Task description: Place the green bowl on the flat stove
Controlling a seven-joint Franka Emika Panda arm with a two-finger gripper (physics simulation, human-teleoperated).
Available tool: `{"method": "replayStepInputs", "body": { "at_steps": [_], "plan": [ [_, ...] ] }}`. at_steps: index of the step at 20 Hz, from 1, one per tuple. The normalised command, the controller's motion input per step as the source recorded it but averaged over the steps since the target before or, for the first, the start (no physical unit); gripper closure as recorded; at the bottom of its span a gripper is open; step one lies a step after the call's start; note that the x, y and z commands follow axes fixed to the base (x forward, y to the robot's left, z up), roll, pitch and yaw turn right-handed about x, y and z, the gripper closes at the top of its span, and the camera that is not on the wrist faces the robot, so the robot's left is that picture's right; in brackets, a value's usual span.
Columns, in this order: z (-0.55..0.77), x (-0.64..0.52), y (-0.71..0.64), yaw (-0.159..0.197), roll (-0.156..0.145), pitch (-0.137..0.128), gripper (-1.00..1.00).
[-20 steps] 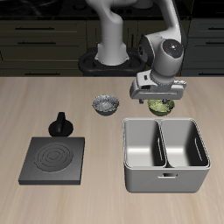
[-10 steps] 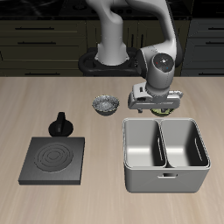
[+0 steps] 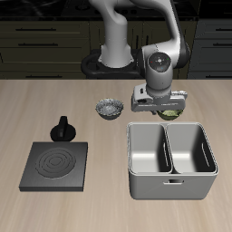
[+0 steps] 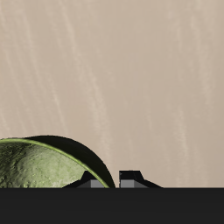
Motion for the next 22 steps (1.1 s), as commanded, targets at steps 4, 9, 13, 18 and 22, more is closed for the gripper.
{"method": "replayStepInputs", "body": {
  "at_steps": [4,9,13,18,22],
  "plan": [
    [0.29,0.02,-0.06,-0.009,0.013,-0.057,1.0],
    [0.31,0.09,-0.11,0.002,0.001,-0.045,1.0],
    [0.46,0.15,-0.19,0.018,-0.019,-0.05,1.0],
    [0.49,0.04,-0.27,0.044,-0.046,-0.092,1.0],
    [0.42,0.03,-0.27,-0.005,-0.012,-0.043,1.0]
  ]
}}
